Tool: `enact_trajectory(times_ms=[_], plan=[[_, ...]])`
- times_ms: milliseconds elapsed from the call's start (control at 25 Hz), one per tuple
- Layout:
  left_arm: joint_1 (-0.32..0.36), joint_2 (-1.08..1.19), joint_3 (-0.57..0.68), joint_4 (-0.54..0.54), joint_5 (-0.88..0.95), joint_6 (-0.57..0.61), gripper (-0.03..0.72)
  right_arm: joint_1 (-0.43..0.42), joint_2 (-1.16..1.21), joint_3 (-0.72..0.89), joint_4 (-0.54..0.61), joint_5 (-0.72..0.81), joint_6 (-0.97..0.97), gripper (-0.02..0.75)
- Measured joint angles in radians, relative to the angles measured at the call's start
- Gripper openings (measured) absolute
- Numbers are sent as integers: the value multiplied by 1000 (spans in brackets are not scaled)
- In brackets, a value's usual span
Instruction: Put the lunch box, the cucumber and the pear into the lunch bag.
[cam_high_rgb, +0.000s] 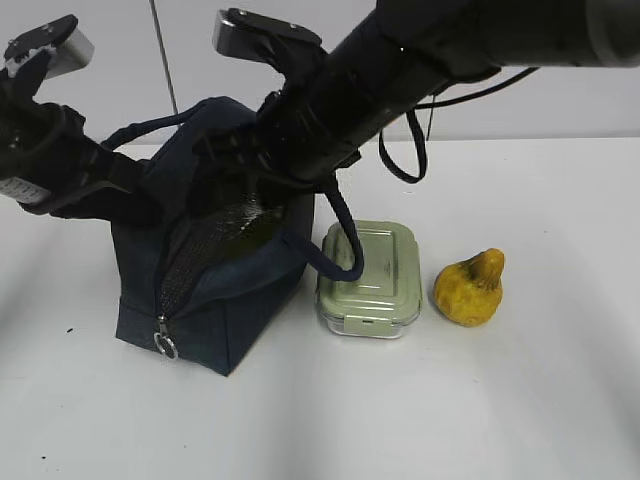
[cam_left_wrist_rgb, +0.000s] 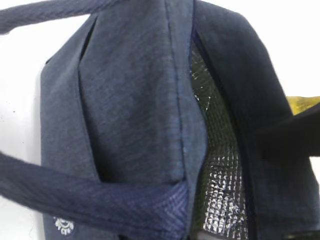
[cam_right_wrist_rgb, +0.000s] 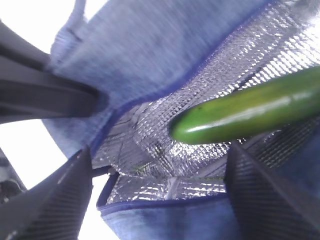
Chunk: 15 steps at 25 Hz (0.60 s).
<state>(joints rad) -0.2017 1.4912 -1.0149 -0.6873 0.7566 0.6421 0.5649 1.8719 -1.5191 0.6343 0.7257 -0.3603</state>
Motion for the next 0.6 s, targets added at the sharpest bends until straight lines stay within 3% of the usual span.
enact_trajectory(times_ms=[80,400,600], plan=[[0,0,0,0,0,0,-19,-10,-10,-21,-44,28,32,622],[0,0,0,0,-1,0,-19,-178,-168,-39,-545,189,336,585],[0,0,0,0,-1,0,-19,-268,-150,-20,-634,346,373,584]])
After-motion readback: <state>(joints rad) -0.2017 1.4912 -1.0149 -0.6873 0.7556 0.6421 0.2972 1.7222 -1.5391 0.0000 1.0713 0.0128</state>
